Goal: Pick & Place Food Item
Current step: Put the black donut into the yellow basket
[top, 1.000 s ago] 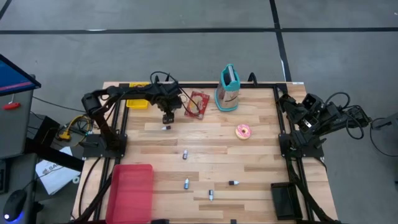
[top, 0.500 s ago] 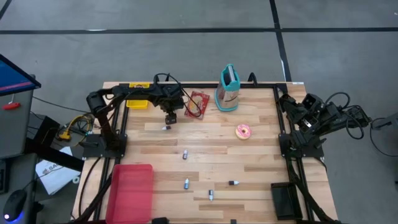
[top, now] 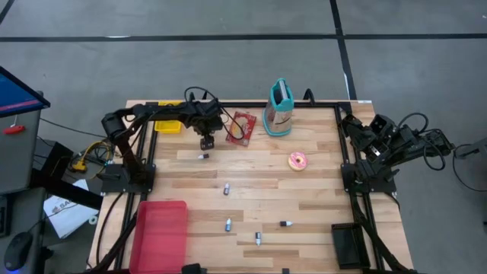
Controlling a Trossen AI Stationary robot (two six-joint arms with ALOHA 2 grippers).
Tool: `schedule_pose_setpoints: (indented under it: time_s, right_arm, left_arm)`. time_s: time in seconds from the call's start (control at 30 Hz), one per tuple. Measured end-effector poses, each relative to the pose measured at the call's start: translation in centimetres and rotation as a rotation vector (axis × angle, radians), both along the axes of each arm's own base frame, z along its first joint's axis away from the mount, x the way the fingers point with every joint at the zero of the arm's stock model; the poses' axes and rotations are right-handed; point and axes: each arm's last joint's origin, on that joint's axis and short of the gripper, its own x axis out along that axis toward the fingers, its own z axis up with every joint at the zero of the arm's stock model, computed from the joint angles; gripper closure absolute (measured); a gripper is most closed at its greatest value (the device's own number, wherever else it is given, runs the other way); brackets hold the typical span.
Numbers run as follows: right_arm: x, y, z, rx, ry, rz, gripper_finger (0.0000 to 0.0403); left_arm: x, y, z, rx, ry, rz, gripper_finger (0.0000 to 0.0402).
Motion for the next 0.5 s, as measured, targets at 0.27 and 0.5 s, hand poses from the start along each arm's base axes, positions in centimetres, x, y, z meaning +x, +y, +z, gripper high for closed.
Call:
schedule_pose_setpoints:
  time_s: [0.27,0.5]
  right_arm:
    - [0.00,0.00,0.00,-0.004,0.001,-0.004,0.0290]
    - [0.00,0.00,0.00,-0.006,0.001,-0.005,0.0290]
  left_arm:
    - [-0.37,0.59,0.01,-0.019,-0.022,0.080,0.0149]
    - [-0.35,0.96,-0.49,-0.045,-0.035,0.097,0.0149]
